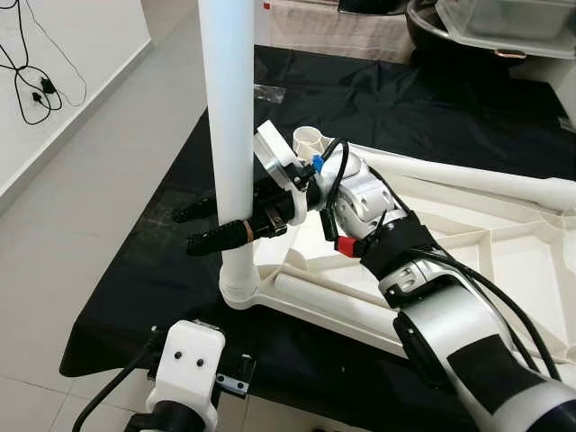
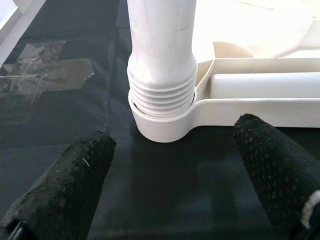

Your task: Building children table

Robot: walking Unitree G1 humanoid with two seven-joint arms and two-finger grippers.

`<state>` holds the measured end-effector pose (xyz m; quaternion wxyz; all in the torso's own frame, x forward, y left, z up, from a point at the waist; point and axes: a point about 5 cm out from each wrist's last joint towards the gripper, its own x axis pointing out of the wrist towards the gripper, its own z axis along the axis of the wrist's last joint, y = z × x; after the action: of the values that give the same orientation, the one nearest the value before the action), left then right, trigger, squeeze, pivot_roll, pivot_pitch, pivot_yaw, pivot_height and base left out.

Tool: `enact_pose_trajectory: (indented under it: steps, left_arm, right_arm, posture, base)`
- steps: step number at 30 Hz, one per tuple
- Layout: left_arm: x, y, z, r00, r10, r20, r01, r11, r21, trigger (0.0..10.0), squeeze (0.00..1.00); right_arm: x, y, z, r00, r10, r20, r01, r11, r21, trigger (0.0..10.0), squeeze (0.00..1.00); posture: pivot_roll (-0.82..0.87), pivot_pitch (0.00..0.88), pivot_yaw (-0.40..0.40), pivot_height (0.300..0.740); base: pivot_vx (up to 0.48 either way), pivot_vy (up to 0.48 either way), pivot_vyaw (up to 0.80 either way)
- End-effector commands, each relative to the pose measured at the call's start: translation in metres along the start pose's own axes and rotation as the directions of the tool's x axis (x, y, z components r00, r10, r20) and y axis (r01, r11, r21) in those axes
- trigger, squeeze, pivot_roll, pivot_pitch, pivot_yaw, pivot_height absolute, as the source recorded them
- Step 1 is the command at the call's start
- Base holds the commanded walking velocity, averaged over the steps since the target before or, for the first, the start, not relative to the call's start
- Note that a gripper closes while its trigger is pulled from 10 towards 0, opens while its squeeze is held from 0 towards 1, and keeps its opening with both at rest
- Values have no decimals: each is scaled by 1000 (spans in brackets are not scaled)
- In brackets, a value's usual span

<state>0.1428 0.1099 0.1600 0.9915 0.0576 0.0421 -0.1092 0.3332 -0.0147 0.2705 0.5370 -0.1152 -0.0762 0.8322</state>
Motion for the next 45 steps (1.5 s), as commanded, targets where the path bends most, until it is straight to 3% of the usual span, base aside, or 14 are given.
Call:
enact_pose_trajectory:
  steps: [1,13,30,45]
  left_arm:
    - [-1,0,-4,1000,3,-31,-2,1000,11,10000,0]
    - [-2,-1,-5,999,-2,-34,2,1000,11,10000,0]
    - [-1,-1,-4,1000,1,-31,0,1000,10,10000,0]
    - [-3,-1,-2,1000,4,-28,-4,1000,13,10000,0]
  right_arm:
    - [-9,22,-67,964,29,-264,24,981,194,10000,0]
    - [-9,22,-72,947,25,-320,40,980,194,10000,0]
    - [-3,10,-68,933,-12,-358,95,972,213,10000,0]
    - [13,7,-60,949,116,-294,-32,961,274,10000,0]
  posture:
    - [104,244,-84,740]
    - [104,238,-84,740]
    - [98,246,-92,740]
    - [107,269,-114,740]
  base:
    - [0,0,0]
    - [0,0,0]
    - [0,0,0]
    - [0,0,0]
